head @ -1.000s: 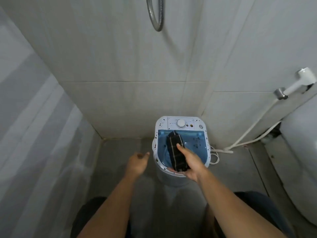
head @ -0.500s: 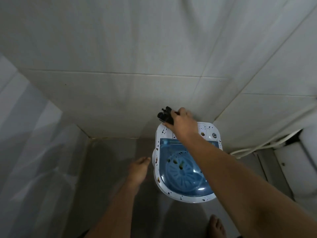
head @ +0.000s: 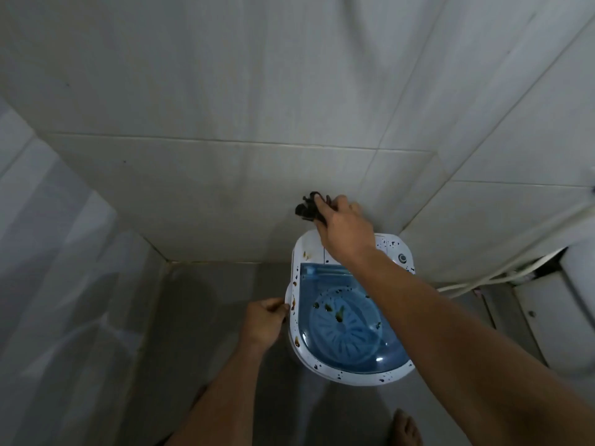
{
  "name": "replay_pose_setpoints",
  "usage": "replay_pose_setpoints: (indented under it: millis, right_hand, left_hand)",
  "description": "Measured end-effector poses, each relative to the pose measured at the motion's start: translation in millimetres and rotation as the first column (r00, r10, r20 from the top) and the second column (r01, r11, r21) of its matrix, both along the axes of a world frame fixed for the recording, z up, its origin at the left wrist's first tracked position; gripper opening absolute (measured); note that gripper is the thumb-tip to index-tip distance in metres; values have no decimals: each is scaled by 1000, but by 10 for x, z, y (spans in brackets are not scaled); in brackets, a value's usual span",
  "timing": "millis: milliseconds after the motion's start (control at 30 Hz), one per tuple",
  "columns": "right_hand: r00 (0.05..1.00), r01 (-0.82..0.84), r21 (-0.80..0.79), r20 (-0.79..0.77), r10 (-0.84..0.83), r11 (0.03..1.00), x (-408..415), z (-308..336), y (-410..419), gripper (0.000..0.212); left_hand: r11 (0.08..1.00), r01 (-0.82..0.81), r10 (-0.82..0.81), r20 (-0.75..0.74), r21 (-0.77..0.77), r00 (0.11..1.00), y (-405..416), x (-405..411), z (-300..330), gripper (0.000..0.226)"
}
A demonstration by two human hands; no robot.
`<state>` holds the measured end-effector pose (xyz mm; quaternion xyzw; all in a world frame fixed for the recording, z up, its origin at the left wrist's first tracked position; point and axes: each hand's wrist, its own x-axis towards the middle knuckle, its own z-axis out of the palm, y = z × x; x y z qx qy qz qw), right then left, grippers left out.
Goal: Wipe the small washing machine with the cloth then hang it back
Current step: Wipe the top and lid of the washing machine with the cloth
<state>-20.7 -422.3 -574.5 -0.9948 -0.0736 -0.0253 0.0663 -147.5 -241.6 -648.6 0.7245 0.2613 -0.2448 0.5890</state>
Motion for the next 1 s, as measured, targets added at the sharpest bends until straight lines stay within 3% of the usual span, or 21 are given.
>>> replay_pose_setpoints:
  millis: [100, 233, 433, 500, 600, 700, 767, 900, 1000]
  right_hand:
    - [999, -16, -68, -51, 13, 998, -36, -158, 39, 51]
    - [988, -148, -161, 26, 154, 976, -292, -398, 20, 60]
    - [864, -485, -222, 30, 503, 846, -638, -455, -200, 60]
    - [900, -417, -232, 25, 434, 879, -540, -383, -224, 61]
    - [990, -129, -172, 32, 136, 977, -282, -203, -103, 50]
    - [996, 63, -103, -52, -68, 993, -126, -118, 51, 41]
    - [998, 46, -90, -40, -50, 995, -209, -123, 110, 46]
    - [960, -279, -137, -78, 270, 951, -709, -208, 61, 68]
    - [977, -211, -161, -67, 203, 964, -616, -178, -158, 64]
  left_hand:
    - [1000, 3, -3, -6, -5, 1000, -3, 10, 90, 17]
    - [1000, 2, -2, 5, -10, 1000, 2, 40, 93, 19]
    - [999, -6, 6, 13, -44, 1000, 19, 66, 42, 15]
    - [999, -4, 4, 12, -32, 1000, 16, 68, 38, 18]
    - [1000, -7, 7, 14, -11, 1000, -4, 63, 51, 22]
    - [1000, -12, 12, 28, 1, 1000, -17, 53, 56, 23]
    - [1000, -19, 19, 25, -3, 1000, -15, 57, 57, 21]
    - [1000, -21, 21, -2, -6, 1000, -14, 79, 17, 19]
    - [1000, -24, 24, -38, -16, 999, -18, 93, 2, 11]
